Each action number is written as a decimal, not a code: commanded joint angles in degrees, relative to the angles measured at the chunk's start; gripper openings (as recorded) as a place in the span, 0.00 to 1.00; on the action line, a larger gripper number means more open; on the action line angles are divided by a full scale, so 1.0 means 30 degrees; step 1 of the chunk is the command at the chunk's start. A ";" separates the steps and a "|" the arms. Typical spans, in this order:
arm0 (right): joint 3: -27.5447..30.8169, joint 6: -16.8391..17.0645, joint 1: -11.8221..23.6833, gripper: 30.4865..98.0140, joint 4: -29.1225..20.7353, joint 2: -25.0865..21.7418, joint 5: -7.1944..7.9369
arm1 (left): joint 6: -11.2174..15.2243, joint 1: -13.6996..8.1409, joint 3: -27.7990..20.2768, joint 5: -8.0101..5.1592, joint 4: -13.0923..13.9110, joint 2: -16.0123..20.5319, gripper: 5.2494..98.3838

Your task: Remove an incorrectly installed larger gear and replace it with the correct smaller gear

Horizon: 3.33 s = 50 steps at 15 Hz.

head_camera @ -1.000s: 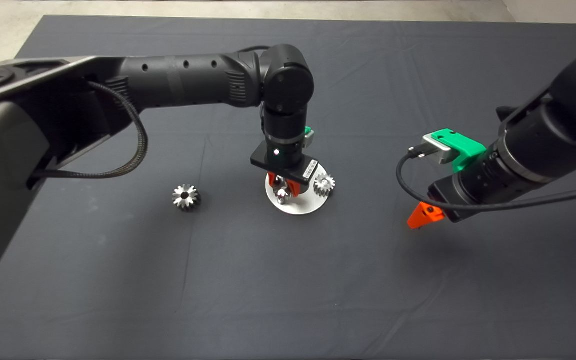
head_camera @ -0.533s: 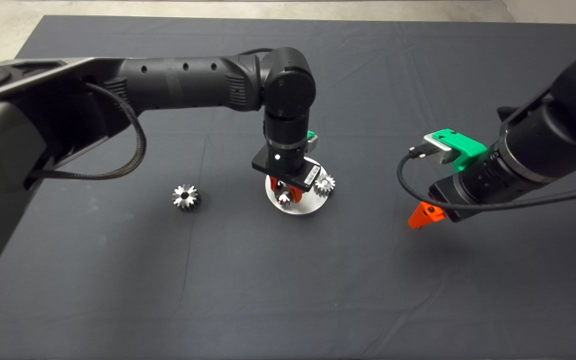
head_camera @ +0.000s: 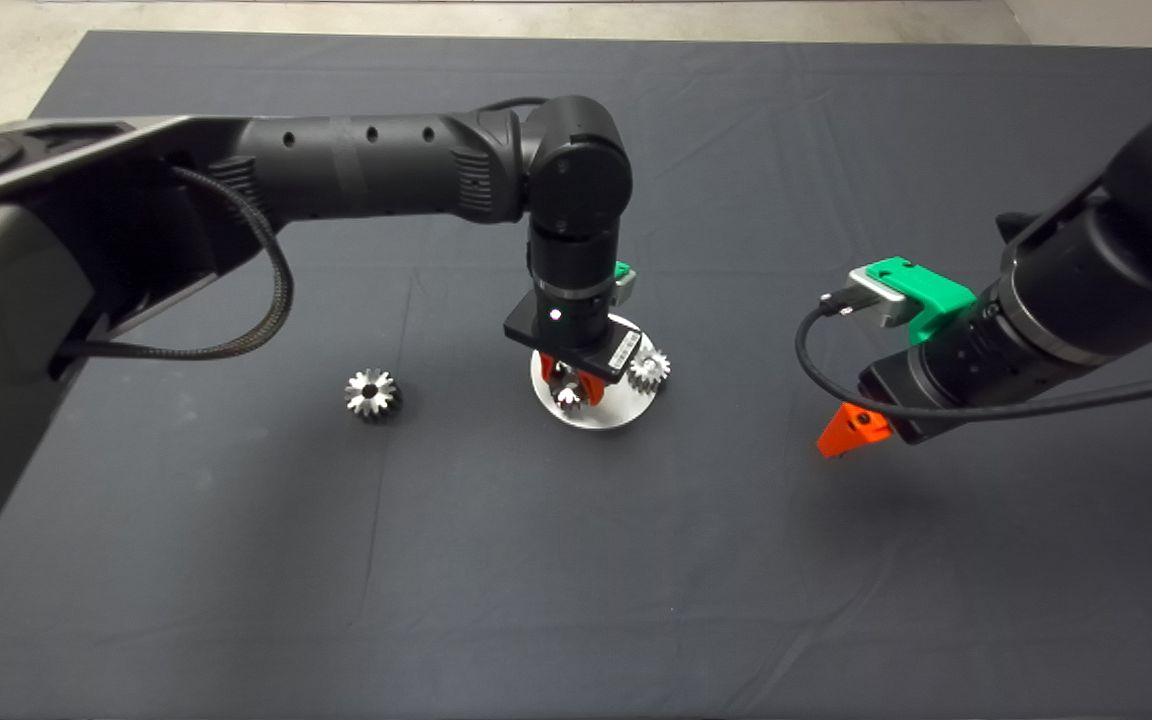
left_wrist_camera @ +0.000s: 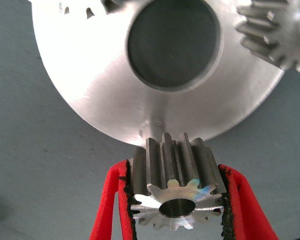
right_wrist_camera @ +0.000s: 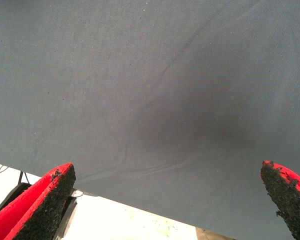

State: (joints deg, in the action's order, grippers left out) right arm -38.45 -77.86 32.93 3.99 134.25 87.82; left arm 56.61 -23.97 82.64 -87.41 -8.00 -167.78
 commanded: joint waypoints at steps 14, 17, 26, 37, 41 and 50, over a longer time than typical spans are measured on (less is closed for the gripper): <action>0.0136 -0.0033 0.0481 1.00 -0.0596 -0.0143 0.1576 | -0.0062 -0.0010 -0.0628 -0.0777 0.0117 0.0070 0.20; 0.0253 -0.0033 0.0481 1.00 -0.0596 -0.0379 0.1576 | -0.0007 0.0019 -0.0540 -0.0777 0.0089 -0.0048 0.20; 0.0370 -0.0033 0.0481 1.00 -0.0596 -0.0379 0.1576 | -0.0361 0.0312 0.0338 -0.0864 -0.0059 -0.0077 0.20; 0.0312 -0.0033 0.0451 1.00 -0.0567 -0.0350 0.1576 | -0.0662 0.0107 0.0322 -0.1011 -0.0365 0.0275 0.20; 0.0341 -0.0033 0.0451 1.00 -0.0567 -0.0408 0.1576 | -0.0121 -0.0156 -0.0399 -0.1012 -0.0114 0.0245 0.20; 0.0312 0.0025 0.0481 1.00 -0.0555 -0.0438 0.1576 | -0.0179 0.1217 -0.0527 -0.0952 -0.0176 0.0333 0.20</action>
State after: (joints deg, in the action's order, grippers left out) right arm -37.78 -77.86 33.01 3.99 133.29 87.81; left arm 56.26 -22.61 81.31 -87.17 -8.55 -166.79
